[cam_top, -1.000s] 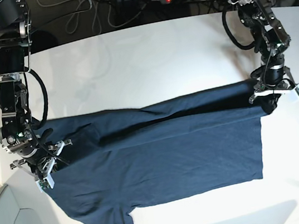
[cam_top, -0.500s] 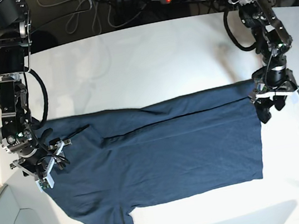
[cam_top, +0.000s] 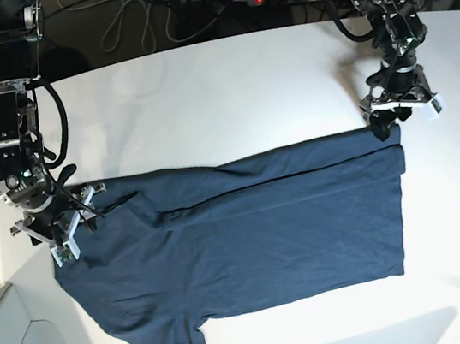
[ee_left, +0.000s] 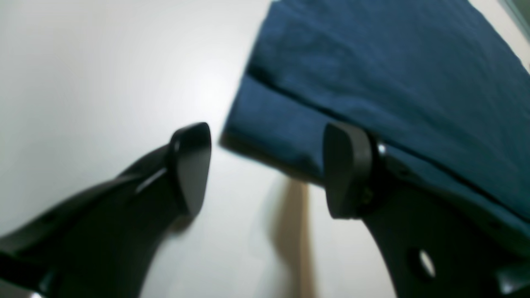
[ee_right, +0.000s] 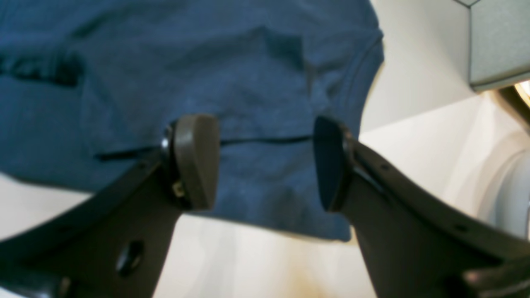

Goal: Fold the T-shirt properly
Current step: 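Lower the held shoulder edge onto the shirt body with both grippers, then drag the folded edge back toward the robot with both grippers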

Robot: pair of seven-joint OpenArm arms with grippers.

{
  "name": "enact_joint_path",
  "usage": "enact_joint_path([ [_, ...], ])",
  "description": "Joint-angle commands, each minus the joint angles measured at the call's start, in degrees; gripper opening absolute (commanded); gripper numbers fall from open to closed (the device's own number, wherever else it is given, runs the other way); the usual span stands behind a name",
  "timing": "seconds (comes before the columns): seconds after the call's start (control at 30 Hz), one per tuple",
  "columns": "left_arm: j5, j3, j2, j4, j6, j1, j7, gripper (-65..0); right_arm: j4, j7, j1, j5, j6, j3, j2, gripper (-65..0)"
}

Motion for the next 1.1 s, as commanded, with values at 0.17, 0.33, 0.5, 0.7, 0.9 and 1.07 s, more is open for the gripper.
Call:
enact_joint_path([
  [0.17, -0.4, 0.0, -0.8, -4.1, -0.8, -1.6, -5.9, -24.4, 1.1, 1.4, -0.4, 0.0, 0.0, 0.9, 2.4, -30.7],
  [0.33, -0.4, 0.2, -0.9, -5.9, -0.9, -3.0, -6.0, -29.8, 0.7, 0.9, -0.6, 0.1, 0.1, 6.4, 3.0, -30.7],
  [0.5, -0.9, 0.1, -0.9, -7.1, -0.9, -4.1, -6.0, -54.4, -0.4, 1.0, -2.8, -0.2, 9.3, 11.8, 3.1, -30.7],
  [0.7, -0.4, 0.0, -0.9, -7.1, -0.8, -4.5, -5.6, -65.0, -11.2, 3.5, -0.3, -0.2, 10.4, 14.6, 3.2, -30.2],
  [0.9, -0.4, -0.1, -2.1, -7.1, -0.8, -4.4, -5.6, -65.0, -16.6, 7.7, 0.4, -0.1, 10.4, 14.1, 4.6, -29.9],
  [1.07, -0.4, -0.1, -2.1, -7.1, -0.7, -4.4, -5.6, -65.0, -24.5, 8.0, 3.9, -0.1, 10.4, 14.0, 4.7, -29.9],
])
